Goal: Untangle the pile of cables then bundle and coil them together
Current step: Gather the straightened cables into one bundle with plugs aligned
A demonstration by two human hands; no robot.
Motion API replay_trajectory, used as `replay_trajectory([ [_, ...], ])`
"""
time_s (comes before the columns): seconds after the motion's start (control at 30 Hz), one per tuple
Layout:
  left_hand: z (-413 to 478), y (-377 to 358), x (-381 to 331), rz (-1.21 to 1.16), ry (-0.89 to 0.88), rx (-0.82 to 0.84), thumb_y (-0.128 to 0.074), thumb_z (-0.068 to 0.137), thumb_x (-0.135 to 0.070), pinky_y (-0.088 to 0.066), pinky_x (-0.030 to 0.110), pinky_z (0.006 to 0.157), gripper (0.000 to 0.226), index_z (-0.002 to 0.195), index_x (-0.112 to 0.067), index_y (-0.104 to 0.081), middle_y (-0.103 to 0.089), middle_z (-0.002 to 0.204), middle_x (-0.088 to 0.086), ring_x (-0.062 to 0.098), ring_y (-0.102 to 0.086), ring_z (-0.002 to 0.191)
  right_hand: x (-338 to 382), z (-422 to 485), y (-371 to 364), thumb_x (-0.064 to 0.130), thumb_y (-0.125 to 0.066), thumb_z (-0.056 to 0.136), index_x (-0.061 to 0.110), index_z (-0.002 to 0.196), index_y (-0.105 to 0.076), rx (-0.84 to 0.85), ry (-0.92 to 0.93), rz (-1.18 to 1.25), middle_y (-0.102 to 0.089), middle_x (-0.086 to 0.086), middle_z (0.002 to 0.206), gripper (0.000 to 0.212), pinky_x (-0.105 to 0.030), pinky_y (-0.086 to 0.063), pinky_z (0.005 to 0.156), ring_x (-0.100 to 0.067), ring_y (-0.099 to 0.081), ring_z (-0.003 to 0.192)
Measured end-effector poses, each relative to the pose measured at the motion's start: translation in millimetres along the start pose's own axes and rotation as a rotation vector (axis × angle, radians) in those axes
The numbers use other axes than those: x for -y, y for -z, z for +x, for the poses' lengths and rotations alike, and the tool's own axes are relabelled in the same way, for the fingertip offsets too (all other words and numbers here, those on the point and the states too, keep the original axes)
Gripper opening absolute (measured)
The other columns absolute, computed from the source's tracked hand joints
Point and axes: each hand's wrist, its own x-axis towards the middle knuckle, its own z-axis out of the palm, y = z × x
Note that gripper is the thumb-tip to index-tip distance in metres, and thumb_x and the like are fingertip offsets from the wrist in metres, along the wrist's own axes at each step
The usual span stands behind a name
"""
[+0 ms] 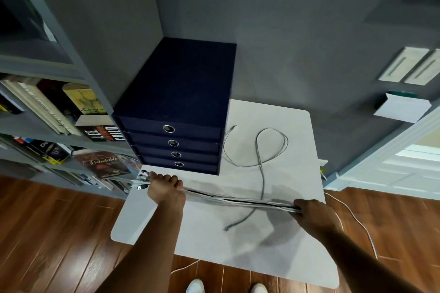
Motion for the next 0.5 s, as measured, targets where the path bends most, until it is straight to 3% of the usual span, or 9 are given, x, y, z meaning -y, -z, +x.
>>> replay_trajectory([
  [0.1,-6.5,-3.3,14.7,0.009,0.031,0.018,-0.041,0.103,-0.034,-0.011,0.022,0.039,0.045,0.064,-0.024,-0.02,-0.016,0.055,-0.005,0.013,-0.015,0.042,-6.1,2.3,-3.8,0.045,-0.055,0.088,0.027,0.068,-0.051,-0.012,-0.13,0.073,-0.07,0.0,0.082,0.027,-0.028,-0.039,0.06,-0.026,-0.068,0.086],
  [0.2,-10.2,-9.9,16.7,-0.007,0.035,0.052,-0.043,0.103,-0.041,-0.014,0.021,0.037,0.048,0.063,-0.023,-0.023,-0.025,0.052,-0.007,0.012,-0.019,0.041,-5.2,2.3,8.5,0.041,-0.058,0.091,0.023,0.072,-0.061,-0.089,-0.189,0.018,-0.071,-0.003,0.082,0.026,-0.027,-0.032,0.058,-0.029,-0.067,0.084],
  [0.27,-14.9,-14.3,14.0,-0.008,0.01,0.073,-0.045,0.102,-0.045,-0.017,0.021,0.038,0.048,0.064,-0.022,-0.027,-0.032,0.052,-0.007,0.012,-0.023,0.041,-3.2,3.7,17.4,0.039,-0.058,0.091,0.023,0.071,-0.058,-0.12,-0.199,-0.012,-0.069,-0.003,0.078,0.026,-0.027,-0.029,0.057,-0.028,-0.067,0.083],
  [0.37,-28.8,-19.0,15.1,0.064,-0.065,0.097,-0.053,0.1,-0.042,-0.017,0.023,0.039,0.043,0.067,-0.021,-0.037,-0.031,0.053,-0.007,0.01,-0.025,0.042,-2.4,4.9,8.9,0.043,-0.05,0.091,0.027,0.08,-0.058,0.024,-0.145,0.025,-0.064,0.004,0.079,0.021,-0.029,-0.035,0.062,-0.023,-0.066,0.095],
  [0.43,-36.8,-19.7,18.6,0.129,-0.132,0.145,-0.056,0.1,-0.039,-0.016,0.022,0.04,0.042,0.066,-0.02,-0.04,-0.032,0.052,-0.007,0.01,-0.024,0.043,-7.2,6.9,0.4,0.063,-0.047,0.077,0.029,0.094,-0.065,0.109,-0.109,0.105,-0.067,0.006,0.092,0.042,-0.032,-0.046,0.074,-0.024,-0.064,0.102],
  [0.5,-41.5,-18.9,21.2,0.167,-0.18,0.224,-0.056,0.101,-0.04,-0.014,0.021,0.041,0.047,0.062,-0.021,-0.037,-0.03,0.053,-0.006,0.01,-0.021,0.044,-4.3,13.1,4.2,0.086,-0.047,0.059,0.034,0.106,-0.058,0.174,-0.004,0.052,-0.058,0.011,0.105,0.071,-0.036,-0.045,0.083,-0.018,-0.055,0.106],
])
